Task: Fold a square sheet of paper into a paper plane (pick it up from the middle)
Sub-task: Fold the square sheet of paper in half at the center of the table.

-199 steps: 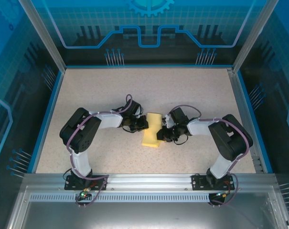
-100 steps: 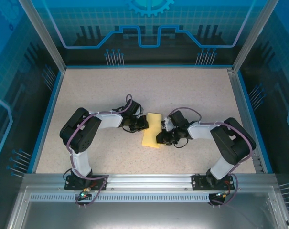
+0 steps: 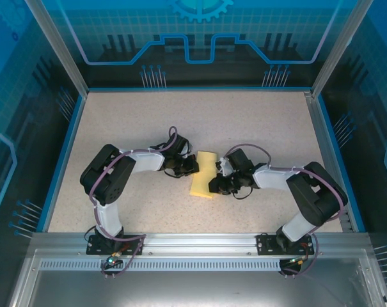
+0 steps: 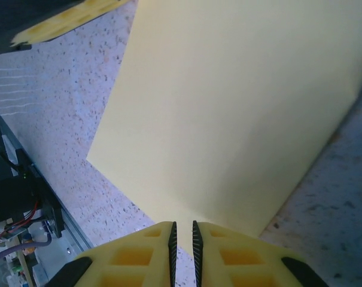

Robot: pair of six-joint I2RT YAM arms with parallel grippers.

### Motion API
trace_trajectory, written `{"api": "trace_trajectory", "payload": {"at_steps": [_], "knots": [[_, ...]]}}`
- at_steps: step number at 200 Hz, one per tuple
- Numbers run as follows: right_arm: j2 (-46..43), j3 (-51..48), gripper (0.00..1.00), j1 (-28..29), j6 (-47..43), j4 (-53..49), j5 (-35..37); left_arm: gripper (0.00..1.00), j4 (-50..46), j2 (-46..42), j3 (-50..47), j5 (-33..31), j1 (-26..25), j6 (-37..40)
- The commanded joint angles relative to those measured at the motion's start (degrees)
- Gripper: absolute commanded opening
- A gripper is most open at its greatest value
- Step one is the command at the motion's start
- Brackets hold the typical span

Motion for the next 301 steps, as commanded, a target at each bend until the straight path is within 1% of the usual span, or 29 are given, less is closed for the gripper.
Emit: {"api": "trace_trajectory", "payload": {"at_steps": [1, 54, 88, 112, 131, 162, 188, 224, 251, 273, 301], "knots": [[0.6, -1.4, 0.18, 1.3, 0.8, -0.5, -1.2, 0.0, -4.1, 2.9, -0.2, -1.5, -0.5, 1.4], [4.8, -3.0, 0.17, 1.5, 0.2, -1.5, 0.3, 0.0, -4.7, 2.8, 0.3, -1.6, -0.6, 1.6], [0.2, -1.5, 0.18, 1.4, -0.4, -4.0, 1.0, 0.0, -4.9, 2.7, 0.0, -1.8, -0.5, 1.7], [-2.2, 2.3, 0.18, 0.7, -1.4, -6.5, 1.5, 0.0, -4.8, 2.7, 0.1, -1.7, -0.6, 1.6], [-2.4, 5.3, 0.18, -1.0, -1.9, -6.2, 1.9, 0.0, -5.1, 2.4, 0.0, -1.9, -0.6, 1.9], [1.7, 9.6, 0.18, -4.2, -2.2, -3.6, 0.9, 0.0, -5.0, 2.5, -0.2, -1.9, -0.6, 1.9], [6.1, 11.8, 0.18, -5.5, -2.2, -2.0, 0.4, 0.0, -5.0, 2.7, -0.2, -1.7, -0.6, 2.0], [11.1, 10.2, 0.18, -6.9, -2.1, 0.6, 1.3, 0.0, -5.1, 2.9, -0.1, -1.8, -0.6, 2.0], [14.1, 8.0, 0.18, -7.4, -0.7, 3.4, 0.6, 0.0, -5.2, 3.0, -0.1, -1.8, -0.6, 2.1], [13.0, 7.0, 0.18, -7.4, 0.3, 5.2, -0.9, 0.0, -5.5, 3.0, -0.1, -1.9, -0.6, 2.4], [8.7, 9.2, 0.19, -7.9, -0.4, 3.2, -1.7, 0.0, -5.6, 3.1, -0.2, -2.1, -0.6, 2.4]]}}
